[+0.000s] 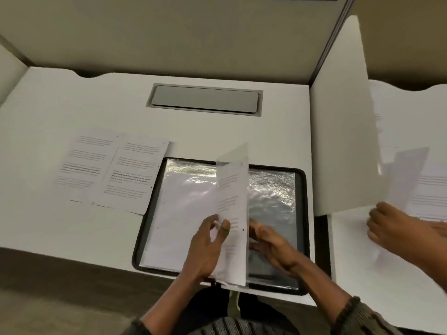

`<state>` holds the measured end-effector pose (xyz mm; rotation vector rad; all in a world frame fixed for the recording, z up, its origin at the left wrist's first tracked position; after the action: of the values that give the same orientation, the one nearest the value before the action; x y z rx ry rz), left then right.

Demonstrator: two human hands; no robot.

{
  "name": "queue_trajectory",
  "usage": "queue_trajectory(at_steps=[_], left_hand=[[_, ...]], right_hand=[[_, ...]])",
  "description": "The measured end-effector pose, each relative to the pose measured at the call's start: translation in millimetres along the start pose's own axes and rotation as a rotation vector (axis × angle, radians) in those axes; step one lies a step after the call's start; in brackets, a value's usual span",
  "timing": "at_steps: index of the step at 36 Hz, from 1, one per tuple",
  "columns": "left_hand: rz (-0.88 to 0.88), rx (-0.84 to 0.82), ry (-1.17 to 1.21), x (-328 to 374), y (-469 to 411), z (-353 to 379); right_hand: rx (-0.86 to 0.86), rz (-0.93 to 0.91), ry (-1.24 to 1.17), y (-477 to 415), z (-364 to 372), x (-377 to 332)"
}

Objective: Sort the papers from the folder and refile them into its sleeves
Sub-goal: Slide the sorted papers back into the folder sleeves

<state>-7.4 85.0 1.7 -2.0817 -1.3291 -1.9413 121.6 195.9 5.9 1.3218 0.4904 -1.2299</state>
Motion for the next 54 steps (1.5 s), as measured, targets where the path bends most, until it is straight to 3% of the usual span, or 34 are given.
queue_trajectory(at_steps=[7,11,17,20,28,40,48,54], left_hand=[[-0.075,0.009,-0.03,13,3,-52],[-0.146,0.035,-0.023,4,11,-93],[-0.175,0.219,-0.394,-48,-4,-151],[-0.202,0.311,-0.475,-75,-17,-177],[-0.259,0.131,-0.588,-109,-39,-198],[-0.049,-0.08,-0.974,-98,-49,-211],[-0.206,-0.177,-0.832,-108,-64,-220],[-0.346,-0.105,-0.388,-103,-67,-251]], right_hand=[[-0.146,0.01,0.36,-33,45,2],[-0.188,-0.056,0.697,-60,73,14],[-0.155,0.025,0.971,-84,95,46],[-0.035,-0.021,1.082,-92,98,52],[0.239,0.045,1.297,-112,103,41],[0.391,0.304,1.396,-137,141,49],[0.375,0.36,1.364,-144,134,32],[0.412,0.264,1.309,-169,136,5]])
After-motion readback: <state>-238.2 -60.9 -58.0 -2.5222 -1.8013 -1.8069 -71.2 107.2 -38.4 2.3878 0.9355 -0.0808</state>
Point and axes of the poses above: each hand's wrist, its own y-axis away from the middle knuckle, its own z-axis out of the palm, x = y × z, the point moved 8 cm from there along -y, towards the middle knuckle, and after that the axes turned 7 degrees about y, right-handed, at the moved point
